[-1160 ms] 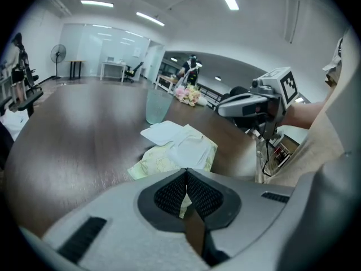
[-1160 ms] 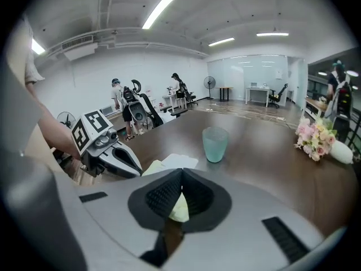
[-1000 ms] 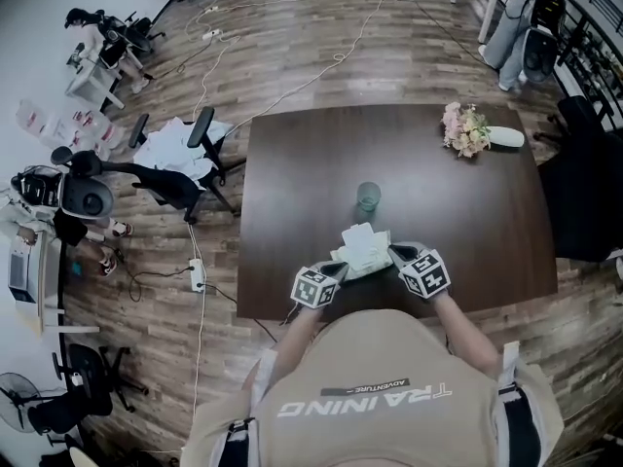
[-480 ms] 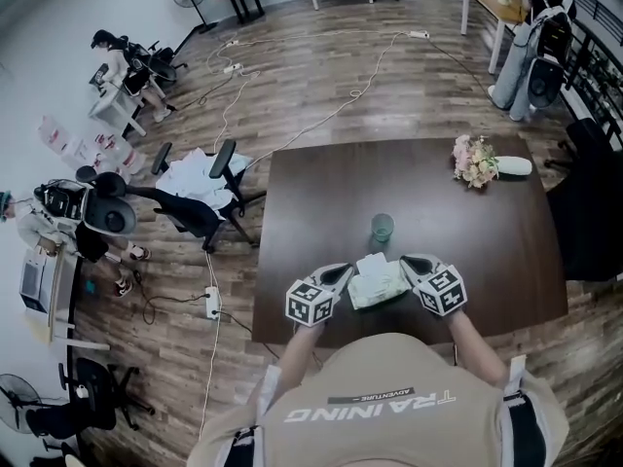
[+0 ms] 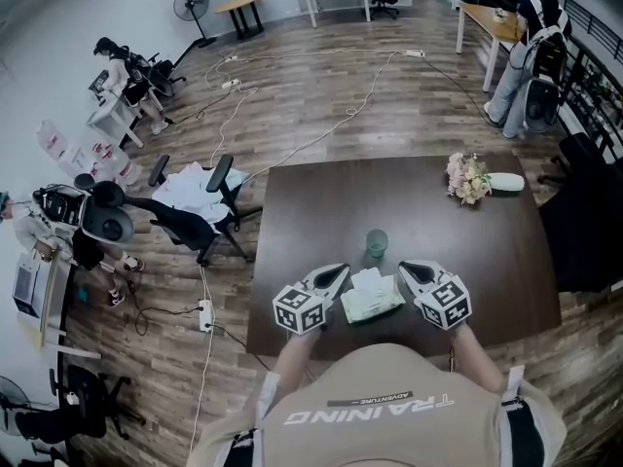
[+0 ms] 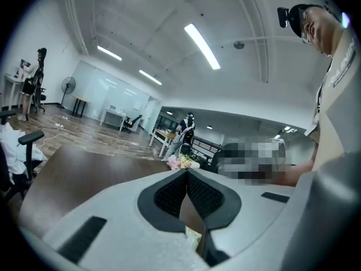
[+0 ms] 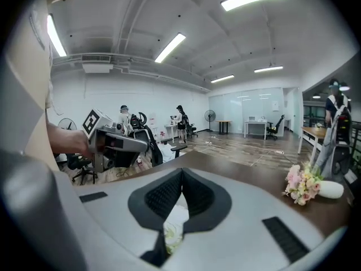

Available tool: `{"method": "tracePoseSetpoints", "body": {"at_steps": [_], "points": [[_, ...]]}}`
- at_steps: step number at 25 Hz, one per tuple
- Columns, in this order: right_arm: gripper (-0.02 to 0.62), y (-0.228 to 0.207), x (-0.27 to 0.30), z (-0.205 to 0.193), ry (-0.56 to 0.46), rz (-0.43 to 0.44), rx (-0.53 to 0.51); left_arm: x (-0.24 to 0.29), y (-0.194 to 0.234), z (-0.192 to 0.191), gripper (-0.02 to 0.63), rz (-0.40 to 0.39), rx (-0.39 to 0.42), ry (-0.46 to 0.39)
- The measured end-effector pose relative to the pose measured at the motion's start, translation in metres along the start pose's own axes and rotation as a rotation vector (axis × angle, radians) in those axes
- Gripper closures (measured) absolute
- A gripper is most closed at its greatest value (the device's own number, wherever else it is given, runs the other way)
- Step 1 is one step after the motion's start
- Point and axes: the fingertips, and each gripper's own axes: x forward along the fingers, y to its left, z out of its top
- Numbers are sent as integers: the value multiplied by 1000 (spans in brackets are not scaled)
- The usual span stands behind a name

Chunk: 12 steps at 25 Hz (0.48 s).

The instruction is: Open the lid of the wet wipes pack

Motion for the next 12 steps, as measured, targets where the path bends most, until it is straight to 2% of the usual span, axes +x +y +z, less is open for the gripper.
{"method": "tracePoseSetpoints", "body": {"at_steps": [3,6,12], "points": [[581,-5,-4,17,-22,-25,-49,0,-4,18,597,-11,38,-33],[581,-9,-6,36,-63,-50,-86,1,0,33,597,-3,114,-52],[581,-18,-10,87,-187,-75,-84,3,2,90,597,11,217,-135]]}}
